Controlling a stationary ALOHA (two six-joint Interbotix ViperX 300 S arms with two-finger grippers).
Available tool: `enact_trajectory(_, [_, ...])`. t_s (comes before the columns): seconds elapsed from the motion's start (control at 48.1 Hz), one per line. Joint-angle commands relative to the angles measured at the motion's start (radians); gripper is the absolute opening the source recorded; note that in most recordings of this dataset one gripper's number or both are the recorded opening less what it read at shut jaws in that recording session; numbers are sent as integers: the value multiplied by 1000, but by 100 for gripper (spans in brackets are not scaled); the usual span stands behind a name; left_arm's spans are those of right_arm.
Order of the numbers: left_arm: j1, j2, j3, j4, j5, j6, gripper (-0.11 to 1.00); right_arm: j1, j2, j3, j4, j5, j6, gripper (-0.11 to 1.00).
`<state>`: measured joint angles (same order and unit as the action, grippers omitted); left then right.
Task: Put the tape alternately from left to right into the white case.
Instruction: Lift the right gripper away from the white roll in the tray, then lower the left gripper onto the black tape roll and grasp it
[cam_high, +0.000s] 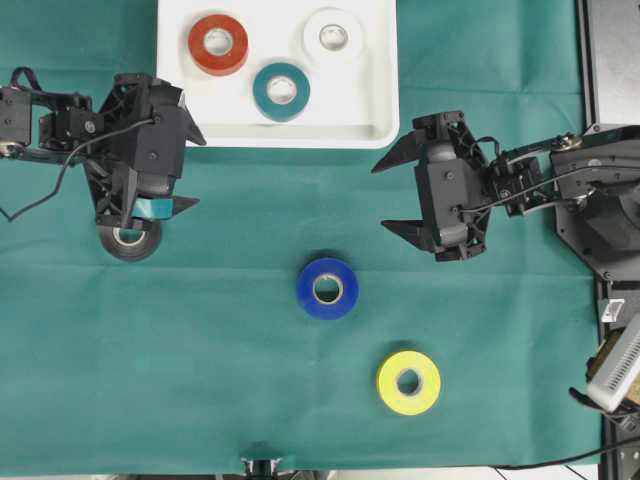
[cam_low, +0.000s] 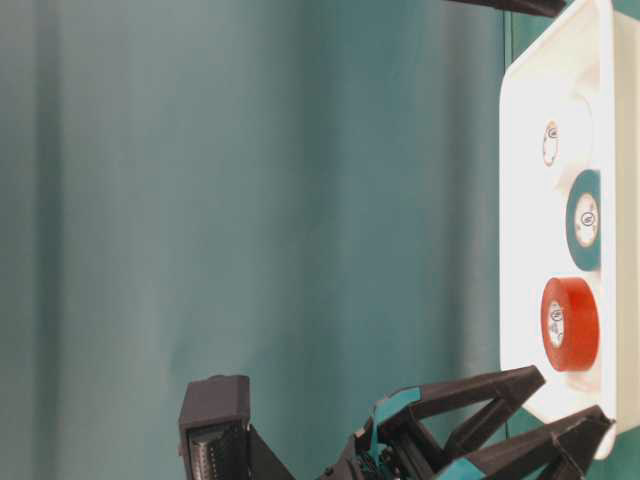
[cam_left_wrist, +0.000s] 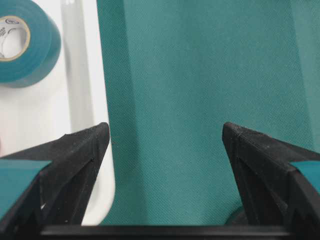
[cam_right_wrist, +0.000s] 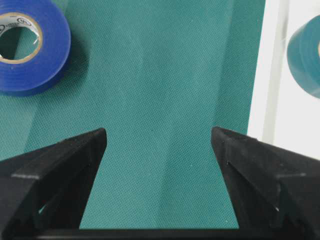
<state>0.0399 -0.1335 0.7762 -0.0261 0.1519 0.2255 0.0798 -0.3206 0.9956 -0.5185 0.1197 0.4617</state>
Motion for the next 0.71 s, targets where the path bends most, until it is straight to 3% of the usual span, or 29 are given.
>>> enact_trajectory(0.0, [-12, -12, -14, -2, -3, -6, 100, 2, -14, -9, 0, -9, 2, 83])
enact_trajectory(0.437, [-80, -48, 38, -2, 103, -32, 99, 2, -14, -8, 0, -9, 2, 82])
enact_trajectory(0.686, [-95, -77, 78, -2, 144, -95, 99, 2, -14, -8, 0, -9, 2, 83])
